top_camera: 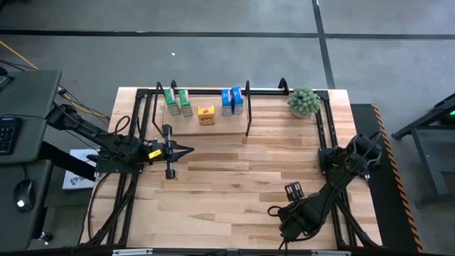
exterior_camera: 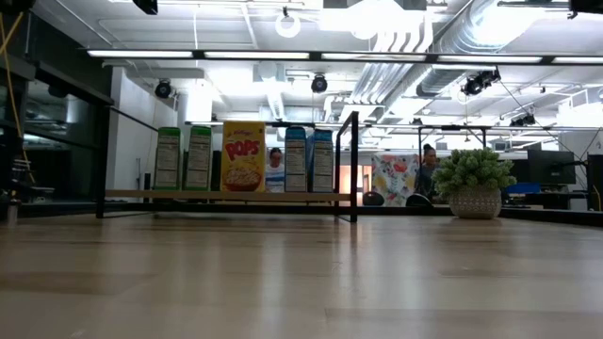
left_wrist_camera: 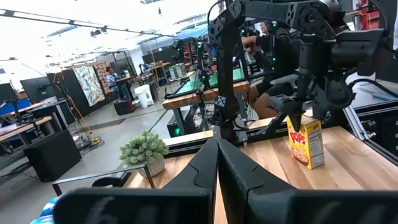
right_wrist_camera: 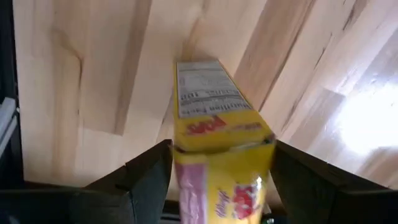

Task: Stack cereal on shelf
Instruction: Put the yellow cereal box on the shelf aligned with the yellow cereal box

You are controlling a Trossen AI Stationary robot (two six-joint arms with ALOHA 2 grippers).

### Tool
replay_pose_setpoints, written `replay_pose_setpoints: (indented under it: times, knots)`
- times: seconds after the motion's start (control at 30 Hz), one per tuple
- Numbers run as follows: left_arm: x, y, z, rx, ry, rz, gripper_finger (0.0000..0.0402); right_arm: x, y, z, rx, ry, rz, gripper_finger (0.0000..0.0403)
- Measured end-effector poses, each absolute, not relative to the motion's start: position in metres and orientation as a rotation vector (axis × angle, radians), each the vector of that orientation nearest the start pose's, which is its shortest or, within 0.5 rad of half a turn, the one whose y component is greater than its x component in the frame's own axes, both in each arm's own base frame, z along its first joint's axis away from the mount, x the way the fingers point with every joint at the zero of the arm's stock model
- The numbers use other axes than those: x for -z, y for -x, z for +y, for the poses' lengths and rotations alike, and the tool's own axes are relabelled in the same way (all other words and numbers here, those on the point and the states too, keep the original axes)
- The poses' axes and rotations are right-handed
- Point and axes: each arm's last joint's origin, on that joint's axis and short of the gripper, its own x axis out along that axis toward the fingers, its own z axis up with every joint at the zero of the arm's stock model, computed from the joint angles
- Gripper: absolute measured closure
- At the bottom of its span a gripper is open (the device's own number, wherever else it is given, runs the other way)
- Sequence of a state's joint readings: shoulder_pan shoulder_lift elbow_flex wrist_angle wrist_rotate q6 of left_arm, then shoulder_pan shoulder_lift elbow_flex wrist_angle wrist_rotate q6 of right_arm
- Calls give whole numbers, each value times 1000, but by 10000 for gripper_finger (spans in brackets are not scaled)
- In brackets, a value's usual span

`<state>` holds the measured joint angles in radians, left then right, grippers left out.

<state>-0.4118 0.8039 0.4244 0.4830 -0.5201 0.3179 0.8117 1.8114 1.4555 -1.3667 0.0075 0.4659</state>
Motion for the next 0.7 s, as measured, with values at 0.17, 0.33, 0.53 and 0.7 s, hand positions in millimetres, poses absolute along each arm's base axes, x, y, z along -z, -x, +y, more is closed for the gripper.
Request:
replay_pose_setpoints:
  times: [0.17, 0.33, 0.53, 0.7]
  knots:
    - [-268, -170, -58, -122, -271, -74, 398, -235, -222, 234, -213, 330, 1639, 156]
    - [-268, -170, -57, -162, -273, -67, 398, -234, -223, 235, -223, 318, 1627, 205]
    - [-268, -170, -57, -168, -277, -66, 398, -238, -225, 235, -230, 316, 1622, 262]
    - [-271, -169, -57, -171, -262, -92, 398, -259, -243, 232, -250, 312, 1517, 250]
